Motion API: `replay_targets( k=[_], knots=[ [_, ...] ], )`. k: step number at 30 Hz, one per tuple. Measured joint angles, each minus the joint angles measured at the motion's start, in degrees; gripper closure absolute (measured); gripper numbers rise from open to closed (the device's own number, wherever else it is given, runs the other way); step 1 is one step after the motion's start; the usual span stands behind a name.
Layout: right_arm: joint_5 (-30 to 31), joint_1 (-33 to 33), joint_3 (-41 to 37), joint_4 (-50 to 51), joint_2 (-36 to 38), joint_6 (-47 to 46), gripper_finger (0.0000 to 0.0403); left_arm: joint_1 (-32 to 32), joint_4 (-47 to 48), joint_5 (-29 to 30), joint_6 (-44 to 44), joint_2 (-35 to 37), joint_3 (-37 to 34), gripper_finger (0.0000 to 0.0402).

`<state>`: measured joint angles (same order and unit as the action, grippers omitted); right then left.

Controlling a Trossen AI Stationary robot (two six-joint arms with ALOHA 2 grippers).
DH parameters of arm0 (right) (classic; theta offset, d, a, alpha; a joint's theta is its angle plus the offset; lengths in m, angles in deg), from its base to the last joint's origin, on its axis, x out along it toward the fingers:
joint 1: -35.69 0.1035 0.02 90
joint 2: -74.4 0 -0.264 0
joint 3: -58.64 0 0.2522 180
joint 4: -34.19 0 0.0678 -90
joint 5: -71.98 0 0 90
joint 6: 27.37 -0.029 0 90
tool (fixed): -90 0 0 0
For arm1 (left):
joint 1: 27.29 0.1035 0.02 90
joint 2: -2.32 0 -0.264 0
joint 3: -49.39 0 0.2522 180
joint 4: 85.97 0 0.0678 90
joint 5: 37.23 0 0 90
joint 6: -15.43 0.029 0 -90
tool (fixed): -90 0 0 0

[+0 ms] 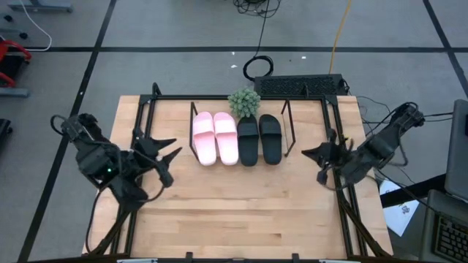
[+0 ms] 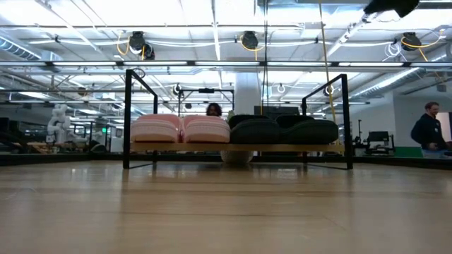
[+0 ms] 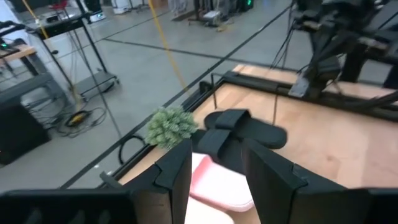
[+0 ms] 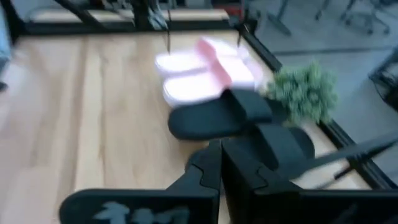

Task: Pick and place slides into the shelf
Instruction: Return to Home Position

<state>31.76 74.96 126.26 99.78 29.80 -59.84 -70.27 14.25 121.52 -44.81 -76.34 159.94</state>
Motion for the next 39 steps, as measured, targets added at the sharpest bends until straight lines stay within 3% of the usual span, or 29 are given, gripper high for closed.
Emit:
replay_targets(
  k=[5, 10, 21, 25, 32, 39],
  knots=[
    [-0.39, 0.02, 0.00, -6.92, 3.83, 8.88, 0.0403, -3.41, -0.06, 2.12, -3.72, 0.44, -0.21, 0.0256],
    [-4.15, 0.02, 0.00, -13.35, 4.78, 17.43, 0.0403, -4.54, 0.23, 1.22, -9.79, 0.81, -5.23, 0.0256],
    [-6.65, 0.02, 0.00, -15.56, 6.92, 22.60, 0.0403, -10.91, -0.12, 5.05, -34.60, 15.74, -28.92, 0.0256],
    [-6.77, 0.02, 0.00, -15.28, 7.77, 23.14, 0.0403, -10.94, -3.16, 4.01, -39.38, 20.49, -38.61, 0.0256],
    [-6.65, 0.02, 0.00, -12.25, 9.35, 23.85, 0.0403, -11.24, -10.76, 5.70, -40.05, 26.98, -50.63, 0.0256],
    [-8.11, 0.02, -6.20, -15.03, 11.74, 23.48, 0.0403, -14.74, -15.16, 8.34, -33.21, 30.28, -54.45, 0.0256]
  ],
)
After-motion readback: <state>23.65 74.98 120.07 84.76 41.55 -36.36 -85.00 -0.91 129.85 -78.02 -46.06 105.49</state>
